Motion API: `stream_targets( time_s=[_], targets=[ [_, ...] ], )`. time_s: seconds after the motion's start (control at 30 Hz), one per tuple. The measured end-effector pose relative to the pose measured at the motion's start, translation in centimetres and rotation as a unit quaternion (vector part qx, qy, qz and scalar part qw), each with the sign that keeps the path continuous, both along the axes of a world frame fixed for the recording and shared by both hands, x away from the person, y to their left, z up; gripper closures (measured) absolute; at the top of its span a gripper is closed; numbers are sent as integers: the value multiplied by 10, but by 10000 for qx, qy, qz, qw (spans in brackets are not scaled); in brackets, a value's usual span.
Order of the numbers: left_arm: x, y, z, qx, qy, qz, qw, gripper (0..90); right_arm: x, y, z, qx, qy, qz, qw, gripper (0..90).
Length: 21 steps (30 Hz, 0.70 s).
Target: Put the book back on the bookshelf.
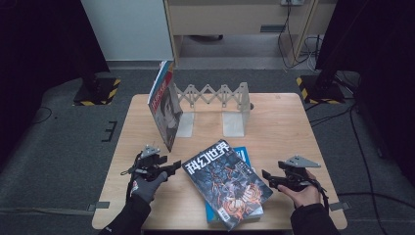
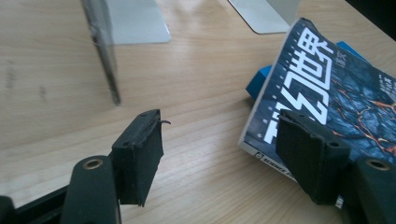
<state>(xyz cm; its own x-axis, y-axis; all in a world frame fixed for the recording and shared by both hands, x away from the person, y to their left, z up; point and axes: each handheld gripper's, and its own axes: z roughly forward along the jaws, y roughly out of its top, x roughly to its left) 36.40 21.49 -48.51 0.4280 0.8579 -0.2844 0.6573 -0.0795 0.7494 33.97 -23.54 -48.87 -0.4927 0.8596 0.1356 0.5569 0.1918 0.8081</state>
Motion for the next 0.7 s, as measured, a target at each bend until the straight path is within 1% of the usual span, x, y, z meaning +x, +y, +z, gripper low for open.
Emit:
stream_targets(
  time_s=[0.07, 0.1, 0.13, 0.17, 0.2, 0.23, 0.33, 0.4, 0.43, 0.5, 0.63, 0.67, 0.7],
  targets=[
    [1, -2, -2, -59, 37, -24, 10000, 310, -4, 6, 0, 5, 49, 119, 9999, 233],
    [2, -4, -5, -120, 99, -64, 9999, 308, -6, 7, -1, 6, 66, 147, 9999, 236],
    [2, -4, -5, -120, 99, -64, 9999, 306, -7, 9, -1, 1, 77, 186, 9998, 236],
    [3, -5, -6, -138, 163, -89, 9997, 306, -7, 9, -1, 1, 77, 186, 9998, 236],
    [4, -6, -7, -116, 187, -154, 9996, 299, -9, 11, -2, 15, 122, 242, 9996, 236],
    [4, -6, -7, -116, 187, -154, 9996, 298, -9, 11, -2, 15, 122, 242, 9996, 236],
    [6, -9, -10, -139, 256, -230, 9993, 293, -11, 16, -4, 77, 214, 274, 9994, 236],
    [8, -11, -12, -153, 323, -253, 9990, 292, -11, 18, -5, 65, 239, 316, 9992, 236],
    [11, -13, -14, -171, 399, -292, 9986, 290, -11, 19, -6, 82, 265, 320, 9991, 236],
    [12, -15, -16, -155, 422, -308, 9985, 281, -11, 20, -6, 73, 287, 360, 9989, 236],
    [15, -17, -19, -259, 480, -368, 9978, 274, -11, 22, -8, 97, 352, 370, 9986, 236],
    [16, -18, -19, -297, 499, -402, 9975, 272, -11, 24, -9, 129, 424, 385, 9983, 235],
    [17, -19, -21, -355, 535, -429, 9970, 270, -11, 24, -9, 152, 429, 389, 9982, 235]
  ],
)
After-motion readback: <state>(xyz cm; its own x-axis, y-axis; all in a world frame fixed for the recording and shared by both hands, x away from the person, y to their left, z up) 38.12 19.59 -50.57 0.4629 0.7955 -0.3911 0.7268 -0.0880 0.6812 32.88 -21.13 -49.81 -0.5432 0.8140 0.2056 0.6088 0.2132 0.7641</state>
